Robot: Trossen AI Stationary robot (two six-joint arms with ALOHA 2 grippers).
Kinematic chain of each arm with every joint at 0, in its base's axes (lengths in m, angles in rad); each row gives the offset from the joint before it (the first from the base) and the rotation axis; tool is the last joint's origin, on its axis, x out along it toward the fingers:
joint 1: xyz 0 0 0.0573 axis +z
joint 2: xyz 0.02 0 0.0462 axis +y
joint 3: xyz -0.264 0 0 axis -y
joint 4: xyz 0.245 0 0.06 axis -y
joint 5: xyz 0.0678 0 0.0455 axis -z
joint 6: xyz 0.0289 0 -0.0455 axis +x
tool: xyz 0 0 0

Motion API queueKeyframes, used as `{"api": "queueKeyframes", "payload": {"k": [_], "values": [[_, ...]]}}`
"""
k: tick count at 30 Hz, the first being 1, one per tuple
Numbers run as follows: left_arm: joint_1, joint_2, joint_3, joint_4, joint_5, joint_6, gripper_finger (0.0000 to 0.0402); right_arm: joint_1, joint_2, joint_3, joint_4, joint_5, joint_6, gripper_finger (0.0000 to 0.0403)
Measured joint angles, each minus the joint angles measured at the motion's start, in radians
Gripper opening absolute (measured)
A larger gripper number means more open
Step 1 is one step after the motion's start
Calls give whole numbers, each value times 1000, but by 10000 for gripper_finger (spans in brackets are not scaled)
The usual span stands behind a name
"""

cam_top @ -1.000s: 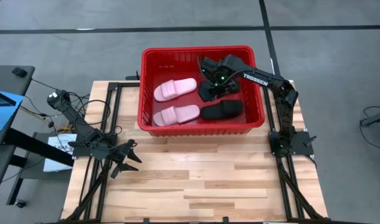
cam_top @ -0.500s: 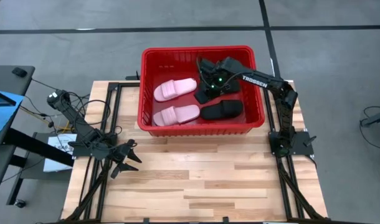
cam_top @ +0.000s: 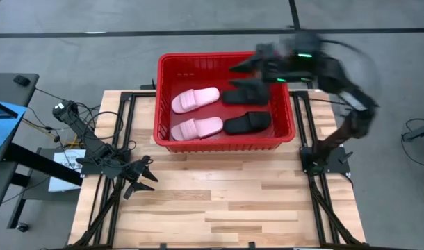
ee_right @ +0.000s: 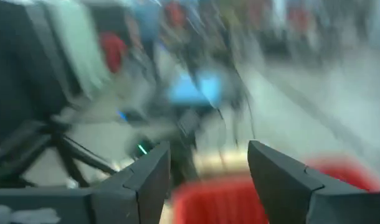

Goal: Pick and place slides into bin
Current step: Return to Home Position

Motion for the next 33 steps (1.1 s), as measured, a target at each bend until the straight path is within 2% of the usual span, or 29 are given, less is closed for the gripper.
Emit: {"api": "queueKeyframes", "payload": {"k": [4,11,15,21,27,33], "values": [[0,0,0,0,0,0,183,79,-115,-15,36,-83,-119,203],[0,0,0,0,0,0,183,179,-169,-28,-129,-286,-171,201],[0,0,0,0,0,0,183,260,-191,-177,-22,-368,-169,201],[0,0,0,0,0,0,183,398,-328,-579,425,-356,-65,203],[0,0,0,0,0,0,183,561,-460,-1011,873,-156,41,199],[0,0,0,0,0,0,183,772,-490,-1363,1351,-94,-5,199]]}}
